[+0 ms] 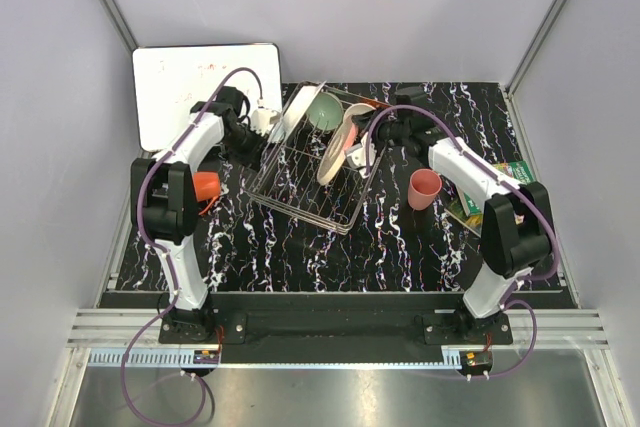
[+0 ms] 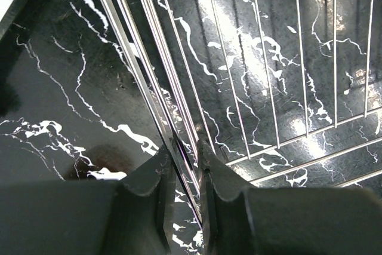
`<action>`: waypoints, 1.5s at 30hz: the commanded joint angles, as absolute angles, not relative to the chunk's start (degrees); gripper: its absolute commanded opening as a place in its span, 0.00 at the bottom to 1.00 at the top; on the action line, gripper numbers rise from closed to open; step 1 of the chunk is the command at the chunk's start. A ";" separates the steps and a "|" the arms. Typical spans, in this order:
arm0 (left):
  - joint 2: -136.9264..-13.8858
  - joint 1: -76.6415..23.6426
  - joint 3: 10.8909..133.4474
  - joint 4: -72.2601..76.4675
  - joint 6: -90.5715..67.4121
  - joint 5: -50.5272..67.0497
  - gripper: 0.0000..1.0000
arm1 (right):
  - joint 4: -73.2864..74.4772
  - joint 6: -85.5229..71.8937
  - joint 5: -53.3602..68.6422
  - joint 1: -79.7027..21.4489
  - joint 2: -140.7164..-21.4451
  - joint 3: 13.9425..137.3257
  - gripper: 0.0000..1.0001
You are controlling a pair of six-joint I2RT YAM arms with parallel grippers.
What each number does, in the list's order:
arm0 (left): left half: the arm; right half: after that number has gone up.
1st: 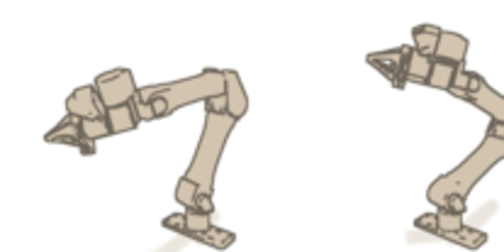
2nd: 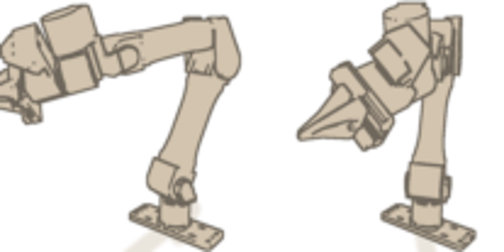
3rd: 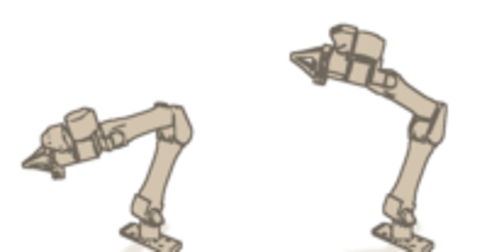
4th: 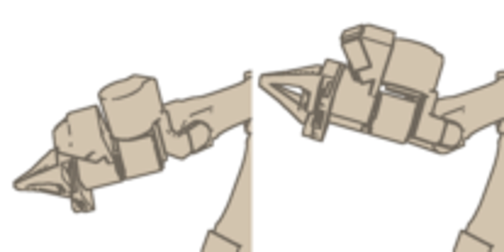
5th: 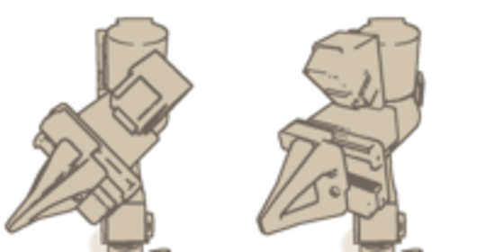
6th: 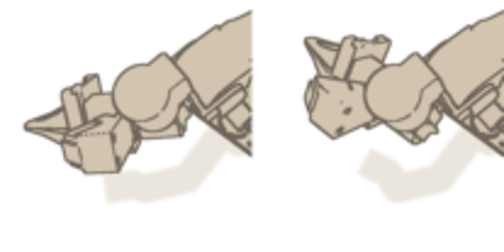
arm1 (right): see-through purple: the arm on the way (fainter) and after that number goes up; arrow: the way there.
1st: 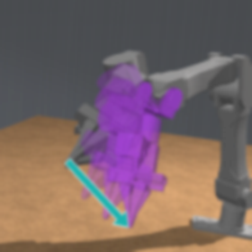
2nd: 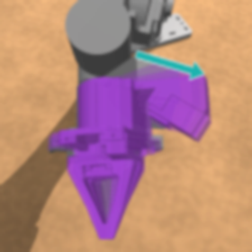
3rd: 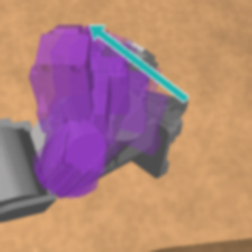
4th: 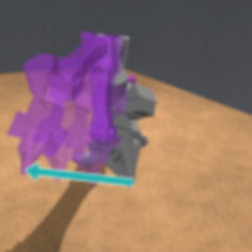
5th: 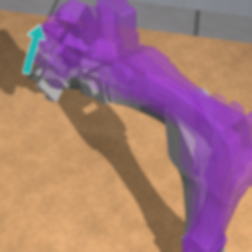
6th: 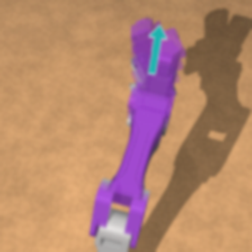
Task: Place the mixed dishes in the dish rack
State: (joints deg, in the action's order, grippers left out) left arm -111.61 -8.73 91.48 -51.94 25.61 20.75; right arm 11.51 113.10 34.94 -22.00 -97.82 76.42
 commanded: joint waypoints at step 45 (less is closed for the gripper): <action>-103.98 -9.58 84.73 -55.99 27.07 30.76 0.19 | -30.67 73.15 21.28 -17.93 -94.06 65.58 1.00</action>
